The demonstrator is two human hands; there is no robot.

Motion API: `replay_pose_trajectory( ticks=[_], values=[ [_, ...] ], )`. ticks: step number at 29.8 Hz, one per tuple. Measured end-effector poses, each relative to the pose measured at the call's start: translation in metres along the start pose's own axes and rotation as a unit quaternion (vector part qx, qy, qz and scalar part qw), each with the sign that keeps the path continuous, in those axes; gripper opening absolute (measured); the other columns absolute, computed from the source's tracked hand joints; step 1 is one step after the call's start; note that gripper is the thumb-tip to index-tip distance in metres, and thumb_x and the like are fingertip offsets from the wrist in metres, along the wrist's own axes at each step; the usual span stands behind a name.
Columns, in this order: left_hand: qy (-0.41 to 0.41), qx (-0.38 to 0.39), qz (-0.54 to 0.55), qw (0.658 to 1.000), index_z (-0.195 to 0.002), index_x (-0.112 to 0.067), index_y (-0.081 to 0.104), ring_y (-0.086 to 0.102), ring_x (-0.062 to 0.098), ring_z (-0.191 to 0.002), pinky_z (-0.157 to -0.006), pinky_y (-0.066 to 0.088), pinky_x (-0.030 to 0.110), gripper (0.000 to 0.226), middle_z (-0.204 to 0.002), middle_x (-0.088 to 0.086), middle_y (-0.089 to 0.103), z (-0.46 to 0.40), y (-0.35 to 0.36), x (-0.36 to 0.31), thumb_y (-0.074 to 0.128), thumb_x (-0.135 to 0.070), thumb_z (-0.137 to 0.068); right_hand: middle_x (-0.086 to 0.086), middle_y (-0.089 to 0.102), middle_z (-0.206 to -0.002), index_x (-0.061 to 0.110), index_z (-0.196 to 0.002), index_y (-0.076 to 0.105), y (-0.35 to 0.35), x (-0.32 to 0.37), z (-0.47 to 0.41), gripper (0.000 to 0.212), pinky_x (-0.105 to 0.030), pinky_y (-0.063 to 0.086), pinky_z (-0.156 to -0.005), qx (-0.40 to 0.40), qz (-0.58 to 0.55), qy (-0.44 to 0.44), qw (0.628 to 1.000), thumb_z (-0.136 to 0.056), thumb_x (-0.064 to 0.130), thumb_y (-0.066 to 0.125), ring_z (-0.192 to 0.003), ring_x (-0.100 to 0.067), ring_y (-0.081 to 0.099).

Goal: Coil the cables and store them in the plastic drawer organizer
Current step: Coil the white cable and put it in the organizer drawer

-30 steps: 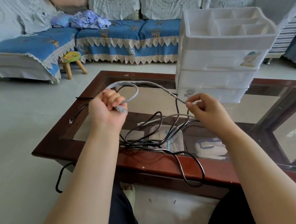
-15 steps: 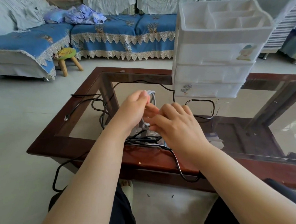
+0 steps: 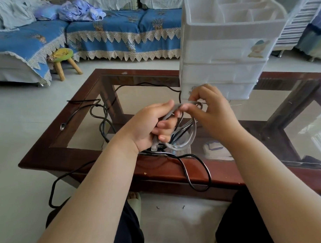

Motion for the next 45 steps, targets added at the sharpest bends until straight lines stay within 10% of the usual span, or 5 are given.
replay_pose_trajectory(
  ticks=[4, 10, 14, 27, 45],
  values=[
    [0.043, 0.06, 0.13, 0.989, -0.074, -0.016, 0.052, 0.014, 0.004, -0.036, -0.033, 0.02, 0.015, 0.038, -0.046, -0.01, 0.02, 0.006, -0.001, -0.011, 0.041, -0.048, -0.091, -0.003, 0.061, -0.081, 0.007, -0.094, 0.062, -0.001, -0.027, 0.001, 0.06, -0.026, 0.046, -0.073, 0.106, -0.021, 0.148, 0.983, -0.09, 0.059, 0.033, -0.078, -0.019, 0.057],
    [0.081, -0.021, 0.188, 0.979, -0.071, -0.017, 0.048, 0.009, 0.006, -0.038, -0.032, 0.018, 0.015, 0.039, -0.044, -0.01, 0.027, 0.007, -0.016, -0.018, 0.035, -0.041, -0.098, 0.006, 0.052, -0.05, 0.016, -0.066, 0.052, -0.022, -0.049, 0.002, 0.039, -0.029, 0.054, -0.058, -0.019, -0.081, 0.244, 0.966, -0.096, 0.041, 0.048, -0.039, -0.002, 0.05],
    [0.072, -0.054, 0.181, 0.979, -0.07, -0.016, 0.048, 0.007, 0.006, -0.039, -0.034, 0.014, 0.017, 0.045, -0.045, -0.009, 0.024, 0.007, -0.02, -0.017, 0.029, -0.046, -0.1, -0.006, 0.063, -0.072, 0.015, -0.094, 0.055, -0.006, -0.039, 0.013, 0.02, -0.033, 0.055, -0.054, 0.102, -0.174, 0.285, 0.937, -0.094, 0.035, 0.053, -0.048, -0.014, 0.059],
    [0.105, -0.114, 0.301, 0.941, -0.07, -0.016, 0.045, 0.021, 0.006, -0.033, -0.036, 0.021, 0.016, 0.037, -0.049, -0.008, 0.025, 0.005, -0.034, -0.015, 0.031, -0.029, -0.102, 0.022, 0.059, -0.091, 0.027, -0.102, 0.06, 0.023, -0.014, 0.023, 0.03, -0.005, 0.043, -0.075, 0.202, -0.017, 0.12, 0.972, -0.089, 0.001, 0.055, -0.083, 0.007, 0.057],
    [0.086, -0.291, 0.108, 0.947, -0.067, -0.017, 0.056, 0.047, 0.012, -0.051, -0.055, 0.043, 0.028, 0.048, -0.055, -0.002, 0.056, -0.001, -0.031, -0.001, 0.034, -0.04, -0.103, 0.003, 0.067, -0.07, 0.02, -0.084, 0.063, 0.039, 0.028, 0.033, 0.01, -0.033, 0.053, -0.068, 0.155, -0.145, 0.097, 0.972, -0.083, 0.027, 0.071, -0.065, -0.016, 0.063]
  ],
)
Point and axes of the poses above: each hand's wrist, its own z-axis away from the middle knuckle, its own y-axis out of the palm, x = y × z, the point moved 6 cm from there along -z, towards the middle knuckle
